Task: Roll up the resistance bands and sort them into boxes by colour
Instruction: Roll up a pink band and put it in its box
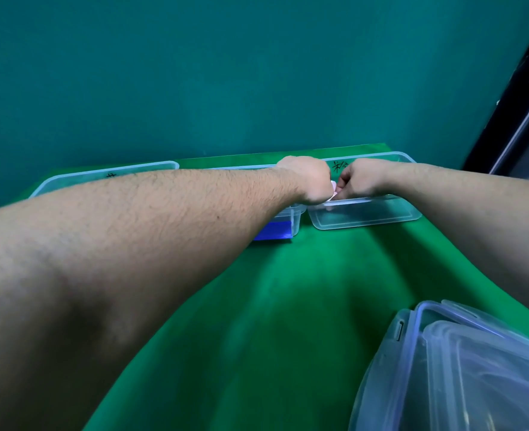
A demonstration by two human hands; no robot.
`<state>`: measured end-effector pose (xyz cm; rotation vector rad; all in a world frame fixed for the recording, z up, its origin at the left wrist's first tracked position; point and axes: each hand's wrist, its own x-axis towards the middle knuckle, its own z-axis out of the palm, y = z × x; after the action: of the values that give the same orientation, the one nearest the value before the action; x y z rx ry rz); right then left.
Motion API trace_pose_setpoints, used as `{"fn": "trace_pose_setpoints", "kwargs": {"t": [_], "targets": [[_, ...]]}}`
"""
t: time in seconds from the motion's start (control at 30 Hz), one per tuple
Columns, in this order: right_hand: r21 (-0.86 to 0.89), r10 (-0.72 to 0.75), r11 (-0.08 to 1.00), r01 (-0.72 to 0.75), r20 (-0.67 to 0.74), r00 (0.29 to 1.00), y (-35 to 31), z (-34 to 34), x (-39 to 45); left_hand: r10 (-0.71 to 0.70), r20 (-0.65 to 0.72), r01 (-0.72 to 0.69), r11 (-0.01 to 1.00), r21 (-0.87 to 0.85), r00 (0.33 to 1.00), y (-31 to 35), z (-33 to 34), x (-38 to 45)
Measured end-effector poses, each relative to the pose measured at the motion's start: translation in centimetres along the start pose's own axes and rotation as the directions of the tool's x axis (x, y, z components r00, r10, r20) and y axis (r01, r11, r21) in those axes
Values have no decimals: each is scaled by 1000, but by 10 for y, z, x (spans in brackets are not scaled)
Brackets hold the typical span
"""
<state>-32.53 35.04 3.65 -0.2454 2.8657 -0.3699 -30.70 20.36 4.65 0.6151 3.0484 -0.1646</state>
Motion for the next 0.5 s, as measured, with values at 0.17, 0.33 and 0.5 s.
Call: {"fn": "trace_pose_setpoints", "kwargs": {"t": [0.17, 0.33, 0.5], "targets": [[7, 11, 1000, -11, 12, 1000, 0, -1, -3, 11, -2, -11, 1000, 5, 1000, 1, -4, -3], [24, 12, 1000, -12, -8, 1000, 2, -4, -9, 36, -43, -34, 998, 46, 998, 2, -6, -2], [81, 33, 996, -26, -87, 996, 2, -12, -20, 53, -96, -49, 998, 43, 994, 2, -14, -6]]}}
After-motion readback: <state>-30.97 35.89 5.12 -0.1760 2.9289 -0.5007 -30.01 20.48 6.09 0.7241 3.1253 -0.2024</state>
